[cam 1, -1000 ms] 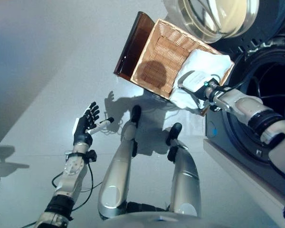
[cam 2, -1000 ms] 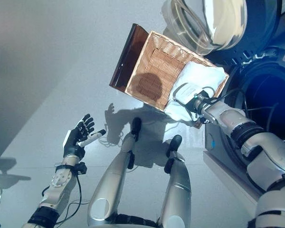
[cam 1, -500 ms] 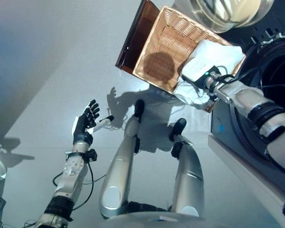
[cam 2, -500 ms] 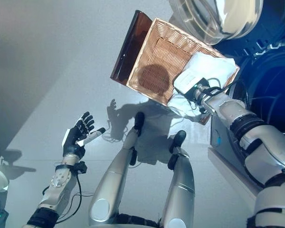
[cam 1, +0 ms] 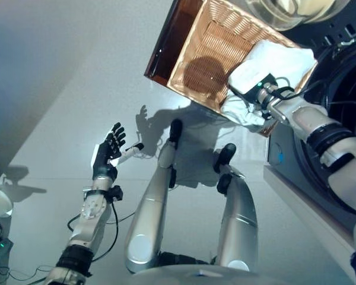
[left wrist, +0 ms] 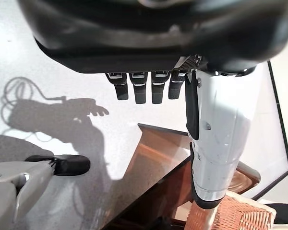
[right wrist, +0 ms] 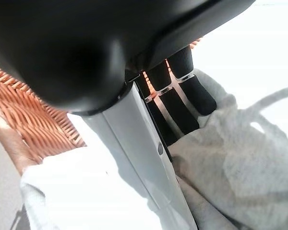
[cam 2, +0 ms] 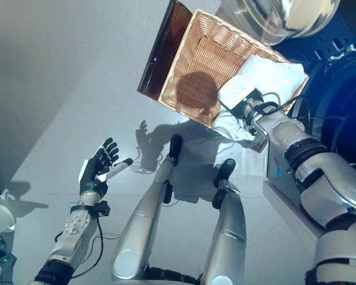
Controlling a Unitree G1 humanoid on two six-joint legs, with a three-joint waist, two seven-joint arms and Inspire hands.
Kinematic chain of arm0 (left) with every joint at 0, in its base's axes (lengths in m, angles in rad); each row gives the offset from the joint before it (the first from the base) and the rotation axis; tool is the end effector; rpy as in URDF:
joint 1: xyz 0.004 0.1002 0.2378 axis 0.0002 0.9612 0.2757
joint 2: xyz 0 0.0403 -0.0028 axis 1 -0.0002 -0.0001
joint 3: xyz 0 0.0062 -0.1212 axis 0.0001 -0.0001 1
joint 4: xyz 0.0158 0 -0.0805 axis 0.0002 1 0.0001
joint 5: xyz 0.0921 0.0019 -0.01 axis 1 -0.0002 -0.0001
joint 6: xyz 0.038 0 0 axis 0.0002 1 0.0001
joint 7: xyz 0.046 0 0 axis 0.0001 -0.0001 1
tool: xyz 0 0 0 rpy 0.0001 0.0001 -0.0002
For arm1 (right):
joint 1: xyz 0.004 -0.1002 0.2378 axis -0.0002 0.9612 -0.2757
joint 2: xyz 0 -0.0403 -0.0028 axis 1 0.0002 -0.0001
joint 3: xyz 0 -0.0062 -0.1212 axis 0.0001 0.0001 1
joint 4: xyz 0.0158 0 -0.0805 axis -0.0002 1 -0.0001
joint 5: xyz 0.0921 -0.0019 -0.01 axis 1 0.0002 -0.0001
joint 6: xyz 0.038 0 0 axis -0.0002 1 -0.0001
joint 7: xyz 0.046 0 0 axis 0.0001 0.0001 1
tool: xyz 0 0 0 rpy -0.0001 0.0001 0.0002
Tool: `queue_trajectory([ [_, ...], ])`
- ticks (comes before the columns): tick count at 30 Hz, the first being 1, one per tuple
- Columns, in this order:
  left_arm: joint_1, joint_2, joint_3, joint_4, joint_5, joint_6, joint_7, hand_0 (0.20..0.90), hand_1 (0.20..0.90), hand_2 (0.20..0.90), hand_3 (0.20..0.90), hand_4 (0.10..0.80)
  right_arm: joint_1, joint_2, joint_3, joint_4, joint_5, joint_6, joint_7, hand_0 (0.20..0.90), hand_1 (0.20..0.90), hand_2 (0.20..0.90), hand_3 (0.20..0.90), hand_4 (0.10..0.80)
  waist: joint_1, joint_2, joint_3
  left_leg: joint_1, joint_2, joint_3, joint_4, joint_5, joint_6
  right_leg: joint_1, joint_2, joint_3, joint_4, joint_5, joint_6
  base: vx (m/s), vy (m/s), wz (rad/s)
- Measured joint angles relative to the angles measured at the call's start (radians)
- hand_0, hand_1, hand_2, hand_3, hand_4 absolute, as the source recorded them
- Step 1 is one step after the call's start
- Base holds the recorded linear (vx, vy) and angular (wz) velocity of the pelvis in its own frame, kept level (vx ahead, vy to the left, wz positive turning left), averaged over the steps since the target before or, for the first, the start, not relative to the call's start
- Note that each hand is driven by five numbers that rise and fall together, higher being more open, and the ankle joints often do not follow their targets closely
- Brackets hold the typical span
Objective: Pick up the clothes and place them into the washing machine
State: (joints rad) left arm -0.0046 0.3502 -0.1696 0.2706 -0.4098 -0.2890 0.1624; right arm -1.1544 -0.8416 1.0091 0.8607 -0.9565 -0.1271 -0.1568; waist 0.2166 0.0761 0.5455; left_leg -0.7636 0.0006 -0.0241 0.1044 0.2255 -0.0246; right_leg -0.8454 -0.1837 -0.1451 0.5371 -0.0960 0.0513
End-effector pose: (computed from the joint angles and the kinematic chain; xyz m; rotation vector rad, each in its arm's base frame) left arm 0.1880 0.2080 -0.0017 -0.0417 0.0235 0.1104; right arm 0.3546 -0.2514 0.1931 -2.3036 -0.2571 0.1795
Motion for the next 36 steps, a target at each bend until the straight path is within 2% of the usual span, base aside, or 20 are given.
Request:
queue_trajectory([
  [1, 0.000, 0.000, 0.000, 0.000, 0.000, 0.000, 0.000, 0.900, 0.900, 0.900, 0.900, 0.800, -0.001, 0.002, 0.001, 0.006, 0.000, 0.000, -0.001, 0.900, 0.900, 0.900, 0.900, 0.800, 0.002, 0.001, 0.000, 0.000, 0.001, 0.000, 0.000, 0.000, 0.000, 0.000, 0.000, 0.000, 0.001, 0.000, -0.001, 0.000, 0.000, 0.00],
  [2, 0.000, 0.000, 0.000, -0.002, 0.000, 0.000, 0.000, 0.900, 0.900, 0.900, 0.900, 0.800, -0.002, 0.002, 0.001, 0.015, 0.000, 0.000, -0.001, 0.631, 0.631, 0.631, 0.631, 0.608, 0.006, 0.001, -0.001, 0.000, 0.001, 0.000, 0.000, 0.000, 0.000, -0.001, -0.001, 0.000, 0.001, 0.000, -0.001, 0.000, 0.000, 0.00],
  [3, 0.000, 0.000, 0.000, -0.003, 0.000, 0.000, 0.000, 0.900, 0.900, 0.900, 0.900, 0.800, -0.004, 0.003, 0.001, 0.021, 0.000, 0.000, -0.001, 0.475, 0.475, 0.475, 0.475, 0.496, 0.008, 0.001, -0.001, 0.000, 0.001, 0.000, 0.000, 0.000, 0.000, -0.001, -0.001, 0.000, 0.001, 0.000, -0.001, 0.000, 0.000, 0.00],
  [4, 0.000, 0.000, 0.000, -0.005, 0.000, 0.000, 0.000, 0.900, 0.900, 0.900, 0.900, 0.800, -0.004, 0.005, 0.001, 0.027, 0.000, 0.002, -0.001, 0.200, 0.200, 0.200, 0.200, 0.300, 0.011, 0.001, -0.001, 0.000, 0.002, 0.000, 0.000, 0.000, 0.000, -0.001, -0.001, 0.000, 0.002, -0.001, -0.001, 0.000, 0.000, 0.00],
  [25, 0.000, 0.000, 0.003, -0.018, 0.000, -0.003, 0.019, 0.900, 0.900, 0.900, 0.900, 0.800, 0.003, -0.001, 0.007, 0.010, -0.100, 0.042, -0.016, 0.200, 0.200, 0.200, 0.200, 0.300, 0.002, 0.002, -0.001, -0.030, -0.001, 0.002, 0.019, 0.000, 0.000, -0.026, 0.002, 0.005, 0.015, 0.003, 0.005, 0.000, 0.000, 0.00],
  [31, 0.000, 0.000, 0.003, -0.017, 0.000, -0.003, 0.019, 0.900, 0.900, 0.900, 0.900, 0.800, 0.025, -0.004, -0.001, -0.014, -0.113, 0.066, -0.020, 0.200, 0.200, 0.200, 0.200, 0.300, -0.010, 0.002, -0.001, -0.022, 0.000, 0.016, 0.035, -0.001, 0.001, -0.024, 0.005, 0.022, 0.018, 0.005, 0.001, 0.003, 0.009, -0.06],
  [34, -0.002, -0.001, 0.002, -0.015, 0.001, -0.002, 0.020, 0.900, 0.900, 0.900, 0.900, 0.800, 0.062, -0.010, -0.046, -0.022, -0.106, 0.081, -0.023, 0.200, 0.200, 0.200, 0.200, 0.300, -0.018, 0.006, 0.003, 0.001, -0.001, 0.025, 0.035, -0.002, 0.003, -0.005, 0.005, 0.031, 0.016, 0.009, 0.002, 0.009, 0.025, -0.08],
  [36, 0.000, 0.000, 0.004, -0.014, 0.001, -0.003, 0.026, 0.900, 0.900, 0.900, 0.900, 0.800, 0.121, -0.012, -0.134, -0.030, -0.061, 0.097, -0.041, 0.200, 0.200, 0.200, 0.200, 0.300, -0.019, 0.009, 0.003, 0.024, -0.003, 0.032, 0.034, -0.005, 0.008, 0.015, 0.004, 0.040, 0.013, 0.010, 0.005, 0.017, 0.028, -0.08],
])
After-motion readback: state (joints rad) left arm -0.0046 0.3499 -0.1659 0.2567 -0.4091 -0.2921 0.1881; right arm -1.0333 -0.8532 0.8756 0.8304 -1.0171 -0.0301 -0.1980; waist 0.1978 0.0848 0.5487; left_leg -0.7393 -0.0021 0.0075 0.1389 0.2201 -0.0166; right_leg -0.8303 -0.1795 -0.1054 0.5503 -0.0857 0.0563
